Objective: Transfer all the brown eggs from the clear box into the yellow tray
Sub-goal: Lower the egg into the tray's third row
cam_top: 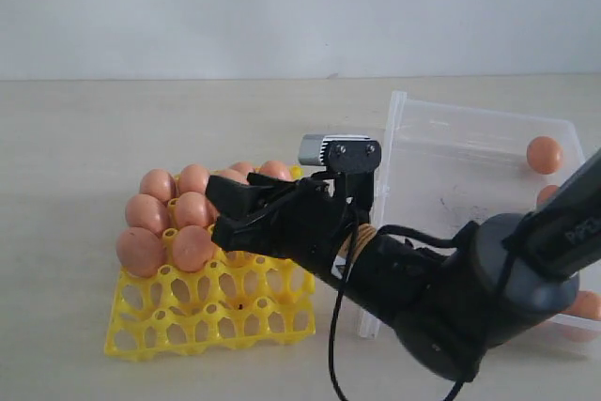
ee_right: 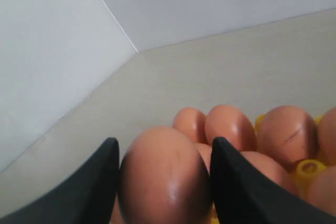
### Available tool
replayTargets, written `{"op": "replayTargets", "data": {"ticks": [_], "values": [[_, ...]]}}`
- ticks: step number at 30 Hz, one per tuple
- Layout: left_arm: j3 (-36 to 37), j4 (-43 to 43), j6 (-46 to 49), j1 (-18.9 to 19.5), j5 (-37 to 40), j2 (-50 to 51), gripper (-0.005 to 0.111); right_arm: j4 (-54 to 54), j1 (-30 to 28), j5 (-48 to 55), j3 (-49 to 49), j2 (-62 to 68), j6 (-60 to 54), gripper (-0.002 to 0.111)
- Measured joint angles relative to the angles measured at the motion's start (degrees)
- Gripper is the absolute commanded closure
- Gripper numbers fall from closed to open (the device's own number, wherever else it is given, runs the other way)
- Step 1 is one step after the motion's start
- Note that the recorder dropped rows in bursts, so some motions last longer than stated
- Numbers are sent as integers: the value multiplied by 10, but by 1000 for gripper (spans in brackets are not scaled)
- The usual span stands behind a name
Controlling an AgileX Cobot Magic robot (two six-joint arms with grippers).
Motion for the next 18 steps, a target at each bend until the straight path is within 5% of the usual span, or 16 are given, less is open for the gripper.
{"op": "replayTargets", "data": {"ticks": [18], "values": [[0, 0, 0, 0, 0, 0, 103, 245, 111, 0, -2, 32, -30, 108]]}}
